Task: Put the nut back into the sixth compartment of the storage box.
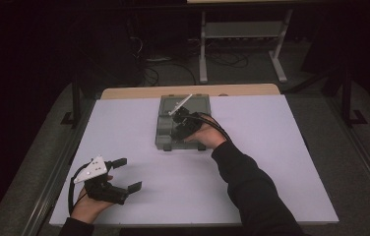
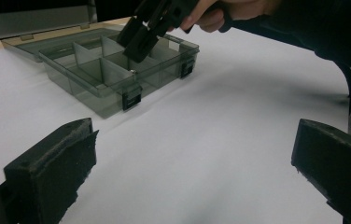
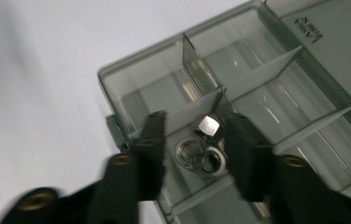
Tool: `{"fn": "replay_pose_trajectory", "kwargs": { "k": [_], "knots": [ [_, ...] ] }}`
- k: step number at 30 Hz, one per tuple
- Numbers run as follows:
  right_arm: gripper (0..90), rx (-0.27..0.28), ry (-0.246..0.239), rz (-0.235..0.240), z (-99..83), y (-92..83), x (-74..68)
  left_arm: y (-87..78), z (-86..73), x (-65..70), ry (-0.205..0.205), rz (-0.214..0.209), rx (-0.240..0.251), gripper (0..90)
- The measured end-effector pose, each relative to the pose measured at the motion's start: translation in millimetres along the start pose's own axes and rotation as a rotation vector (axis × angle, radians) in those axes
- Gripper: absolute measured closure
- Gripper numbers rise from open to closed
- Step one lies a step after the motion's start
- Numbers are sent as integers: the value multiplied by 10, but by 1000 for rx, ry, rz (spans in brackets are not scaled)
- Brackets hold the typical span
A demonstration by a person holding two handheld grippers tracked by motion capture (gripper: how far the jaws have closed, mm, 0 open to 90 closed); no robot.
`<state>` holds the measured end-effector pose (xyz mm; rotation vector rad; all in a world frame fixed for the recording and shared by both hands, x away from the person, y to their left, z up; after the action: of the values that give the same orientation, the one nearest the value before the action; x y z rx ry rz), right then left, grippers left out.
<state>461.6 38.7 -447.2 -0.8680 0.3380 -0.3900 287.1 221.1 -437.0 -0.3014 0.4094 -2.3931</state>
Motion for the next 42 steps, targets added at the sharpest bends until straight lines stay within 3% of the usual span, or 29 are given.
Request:
{"fn": "replay_pose_trajectory", "kwargs": {
  "k": [5,9,11,20,21,22,31,37,42],
  "knots": [
    [143,51,58,32,37,-85,16,8,3,-7,-16,5,5,0],
    [0,57,77,26,20,-128,50,5,4,-22,-11,13,0,0],
    [0,56,84,45,4,-158,48,6,3,-26,-13,16,-1,0],
    [0,144,56,10,-89,-439,-51,-5,-19,-42,-14,18,-1,0],
    [0,164,50,3,-116,-486,-77,-14,-24,-54,3,19,-9,0],
    [0,171,38,-2,-139,-517,-87,-9,-13,-39,-15,18,4,0],
    [0,278,19,-37,-471,-884,-202,-10,-6,-6,0,9,4,0],
    [0,403,38,-87,-721,-1104,-172,-37,-9,-14,-5,13,9,0],
    [0,457,54,-92,-972,-1260,-205,-47,-9,-10,-5,13,10,0]
  ]
}}
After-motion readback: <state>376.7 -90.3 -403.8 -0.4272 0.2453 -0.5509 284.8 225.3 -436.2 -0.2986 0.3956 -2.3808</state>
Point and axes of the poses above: each handheld gripper's, and its own axes: y roughly forward along the jaws, z roughly out of its top, x roughly to its right, the point moved 7 cm from there along y, roughly forward along the jaws, and after that the axes turned 5 degrees about z, right-handed, at the moved point
